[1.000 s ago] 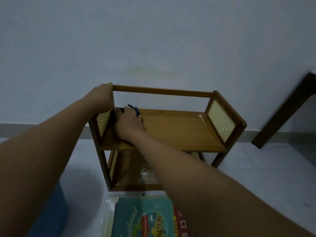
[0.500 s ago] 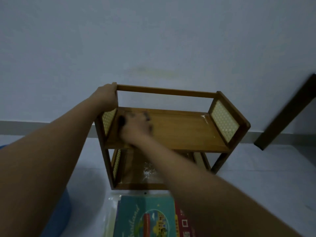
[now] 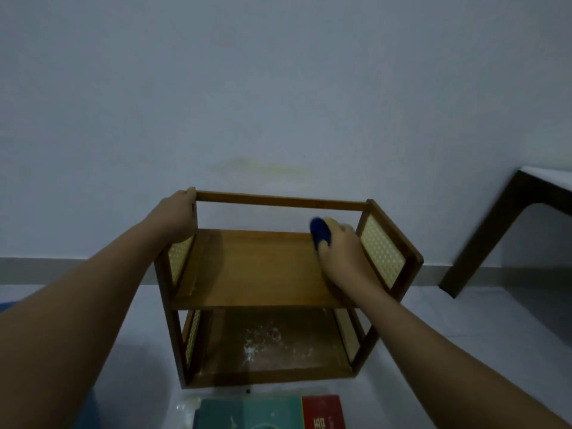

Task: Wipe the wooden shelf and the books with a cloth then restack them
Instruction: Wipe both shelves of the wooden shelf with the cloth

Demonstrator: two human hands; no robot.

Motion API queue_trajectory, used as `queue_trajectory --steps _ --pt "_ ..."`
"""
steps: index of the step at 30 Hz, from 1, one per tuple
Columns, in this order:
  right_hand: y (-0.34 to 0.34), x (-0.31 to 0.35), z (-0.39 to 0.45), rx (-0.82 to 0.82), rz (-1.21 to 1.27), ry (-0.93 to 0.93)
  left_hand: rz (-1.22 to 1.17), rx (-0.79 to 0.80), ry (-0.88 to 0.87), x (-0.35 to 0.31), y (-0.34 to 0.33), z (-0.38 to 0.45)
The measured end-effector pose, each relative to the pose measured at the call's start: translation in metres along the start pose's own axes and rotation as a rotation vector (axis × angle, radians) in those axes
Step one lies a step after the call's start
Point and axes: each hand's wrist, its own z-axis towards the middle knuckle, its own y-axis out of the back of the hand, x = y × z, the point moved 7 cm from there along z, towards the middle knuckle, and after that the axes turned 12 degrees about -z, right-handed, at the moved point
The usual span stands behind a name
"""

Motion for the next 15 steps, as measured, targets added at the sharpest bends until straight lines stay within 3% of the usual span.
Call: queue_trajectory --steps 2,4,6,8,11,15 --pt "0.010 0.064 0.020 -0.219 0.001 0.168 0.017 -0.011 -0.011 0.000 0.000 0.005" --pt "0.000 0.145 0.026 -0.318 -0.078 0.485 0.035 -0.027 -0.021 0.001 0.000 0.007" --pt "-0.030 0.200 0.025 -0.266 -0.290 0.743 0.037 -0.026 -0.049 0.001 -0.002 0.008" --pt "-0.049 0.206 0.034 -0.203 -0.397 0.839 0.026 -0.016 -0.061 0.004 -0.003 0.010" --pt "-0.037 0.150 0.049 -0.251 -0.343 0.770 0.046 -0.018 -0.028 0.006 -0.003 0.015" --pt "-0.003 0.024 0.068 -0.169 -0.381 0.423 0.046 -0.022 -0.020 0.005 -0.004 0.014"
